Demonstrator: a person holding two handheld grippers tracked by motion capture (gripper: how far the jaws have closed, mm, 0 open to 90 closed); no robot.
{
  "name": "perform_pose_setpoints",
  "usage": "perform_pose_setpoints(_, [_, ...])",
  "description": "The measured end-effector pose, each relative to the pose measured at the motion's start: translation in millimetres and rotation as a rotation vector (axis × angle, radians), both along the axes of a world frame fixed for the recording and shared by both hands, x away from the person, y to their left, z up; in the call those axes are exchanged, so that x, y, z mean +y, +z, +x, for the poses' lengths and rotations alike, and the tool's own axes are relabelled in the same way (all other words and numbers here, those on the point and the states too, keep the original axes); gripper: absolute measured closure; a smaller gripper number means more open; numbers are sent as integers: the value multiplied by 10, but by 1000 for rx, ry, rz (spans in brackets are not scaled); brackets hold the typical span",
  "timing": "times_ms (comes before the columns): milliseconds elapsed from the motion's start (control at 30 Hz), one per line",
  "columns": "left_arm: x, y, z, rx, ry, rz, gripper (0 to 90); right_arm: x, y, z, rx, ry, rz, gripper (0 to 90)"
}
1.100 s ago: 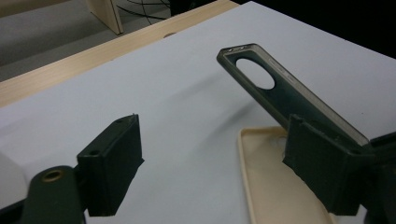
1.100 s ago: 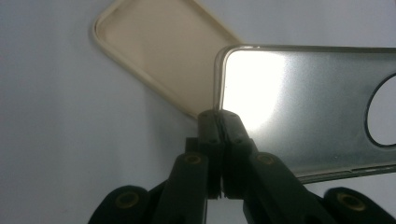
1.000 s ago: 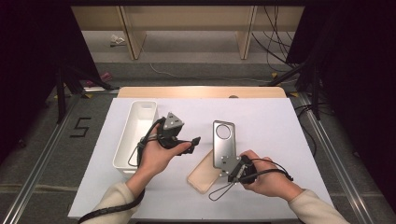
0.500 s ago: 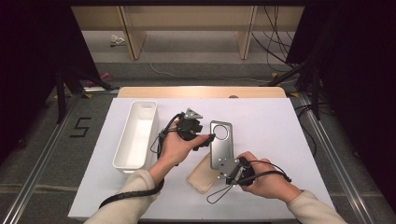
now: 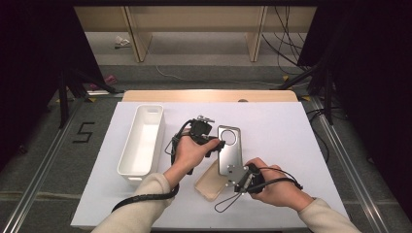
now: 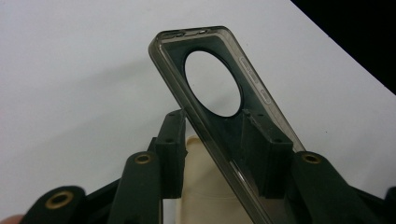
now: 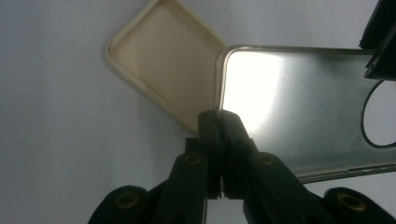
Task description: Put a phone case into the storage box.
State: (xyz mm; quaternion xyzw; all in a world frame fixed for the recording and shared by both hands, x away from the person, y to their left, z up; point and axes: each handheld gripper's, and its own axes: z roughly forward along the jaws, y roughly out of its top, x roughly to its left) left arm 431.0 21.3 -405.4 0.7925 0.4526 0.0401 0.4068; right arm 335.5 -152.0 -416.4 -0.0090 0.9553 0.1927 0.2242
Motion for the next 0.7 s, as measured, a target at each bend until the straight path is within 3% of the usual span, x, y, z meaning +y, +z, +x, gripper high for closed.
perform_pose_setpoints(167, [4,-27,1,15,1,-20,646,24,4,-16,4,8,0,888])
perform_pose_setpoints(433, [3,19,-23,33,17,-88,743,26,-54,11,24,-2,-15,889])
perform_pose_setpoints(700, [-58,114,-96,1,-26,-140,823,30,-129,53,35,-18,-28,886])
